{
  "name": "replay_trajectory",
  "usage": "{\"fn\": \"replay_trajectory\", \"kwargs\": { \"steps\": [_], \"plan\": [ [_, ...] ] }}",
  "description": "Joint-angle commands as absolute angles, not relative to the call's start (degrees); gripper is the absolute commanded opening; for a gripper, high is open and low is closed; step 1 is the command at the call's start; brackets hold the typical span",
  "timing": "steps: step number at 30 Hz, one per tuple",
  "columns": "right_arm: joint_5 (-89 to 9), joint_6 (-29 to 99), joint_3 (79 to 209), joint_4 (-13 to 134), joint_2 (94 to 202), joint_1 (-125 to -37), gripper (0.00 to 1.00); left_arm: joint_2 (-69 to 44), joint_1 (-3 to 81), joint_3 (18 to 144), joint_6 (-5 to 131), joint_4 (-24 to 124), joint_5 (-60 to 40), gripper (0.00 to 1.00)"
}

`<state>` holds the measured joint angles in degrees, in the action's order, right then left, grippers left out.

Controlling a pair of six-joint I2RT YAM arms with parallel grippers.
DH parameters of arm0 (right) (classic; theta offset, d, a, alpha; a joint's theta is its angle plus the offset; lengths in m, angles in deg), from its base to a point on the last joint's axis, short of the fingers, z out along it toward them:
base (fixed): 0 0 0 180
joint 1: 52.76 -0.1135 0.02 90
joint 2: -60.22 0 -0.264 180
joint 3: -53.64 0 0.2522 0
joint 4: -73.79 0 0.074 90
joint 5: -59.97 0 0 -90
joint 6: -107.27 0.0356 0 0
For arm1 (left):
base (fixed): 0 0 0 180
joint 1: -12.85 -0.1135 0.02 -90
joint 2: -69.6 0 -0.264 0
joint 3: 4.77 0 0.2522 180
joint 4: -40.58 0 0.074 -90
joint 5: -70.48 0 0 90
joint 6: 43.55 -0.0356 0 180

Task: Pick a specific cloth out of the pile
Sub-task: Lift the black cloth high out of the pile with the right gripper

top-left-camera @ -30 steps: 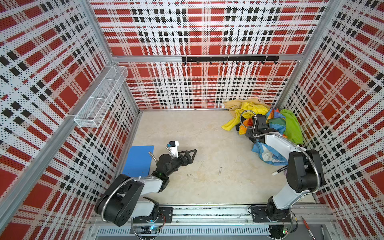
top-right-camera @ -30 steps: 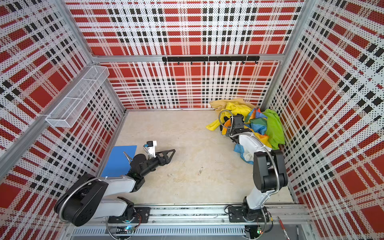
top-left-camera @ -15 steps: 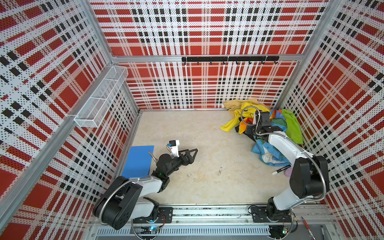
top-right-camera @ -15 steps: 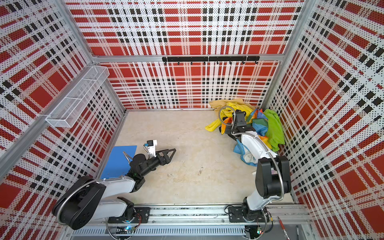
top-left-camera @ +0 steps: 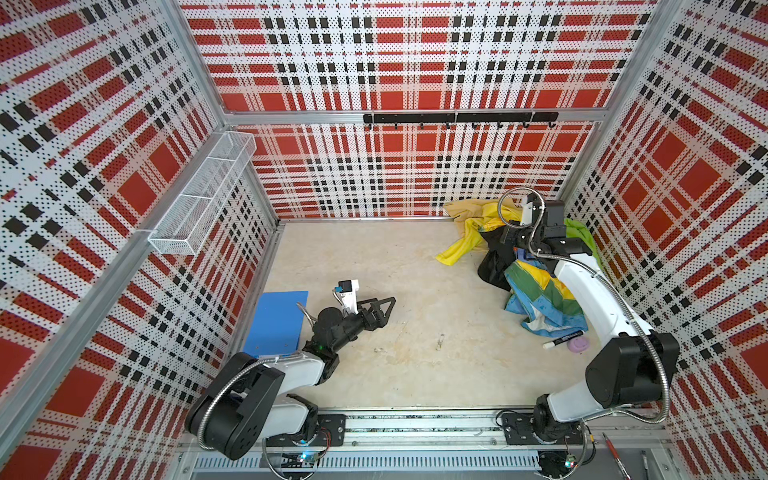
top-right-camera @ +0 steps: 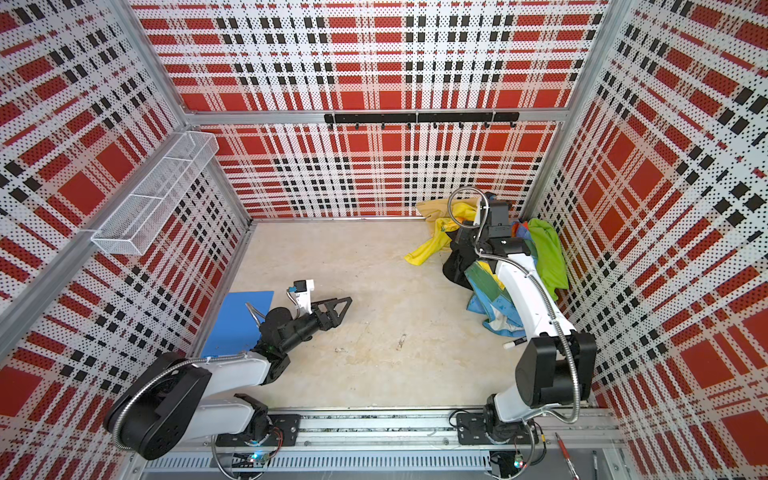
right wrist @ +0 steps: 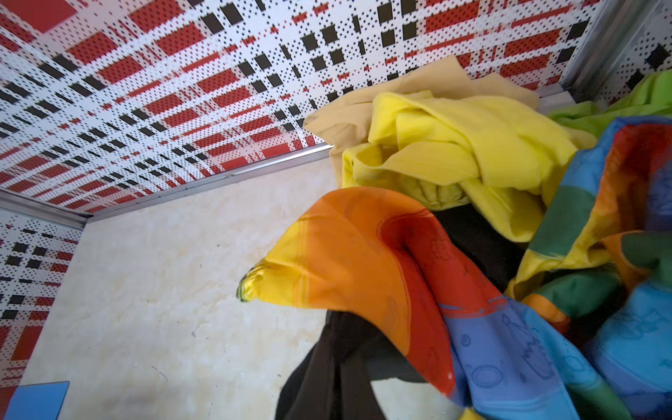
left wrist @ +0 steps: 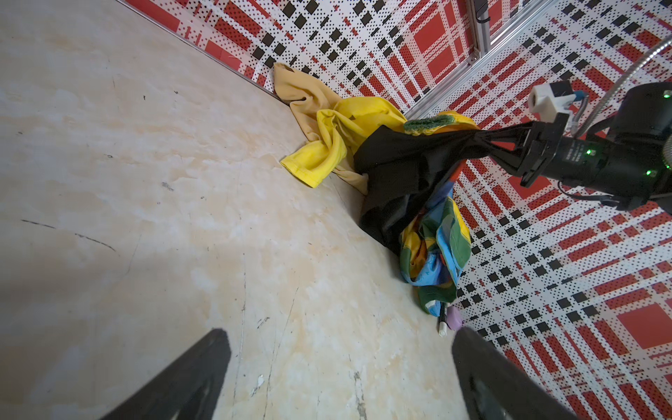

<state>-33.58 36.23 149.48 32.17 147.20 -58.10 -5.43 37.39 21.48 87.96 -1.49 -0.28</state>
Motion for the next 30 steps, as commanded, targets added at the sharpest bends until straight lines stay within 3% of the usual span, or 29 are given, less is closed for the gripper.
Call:
{"fn": "replay_trajectory", "kwargs": {
  "steps": [1, 11, 22, 30],
  "plan": [
    [-35.53, 36.59, 154.19, 35.08, 144.16, -57.21, 0.01, -4.98, 37.6, 22.5, 87.06, -2.0, -0.1, 0.99],
    [-38.21, 37.95, 160.84, 34.72, 142.67, -51.47, 0.01, -4.67, 37.63, 22.34, 87.06, -2.0, -0.14, 0.99],
    [-39.68, 38.14, 163.9, 37.27, 141.42, -51.16, 0.02, -3.02, 37.57, 22.69, 87.32, -1.04, -0.1, 0.99],
    [-37.79, 37.92, 156.0, 39.26, 139.82, -51.09, 0.02, -3.06, 37.57, 22.48, 87.32, -0.85, -0.27, 0.99]
  ]
}}
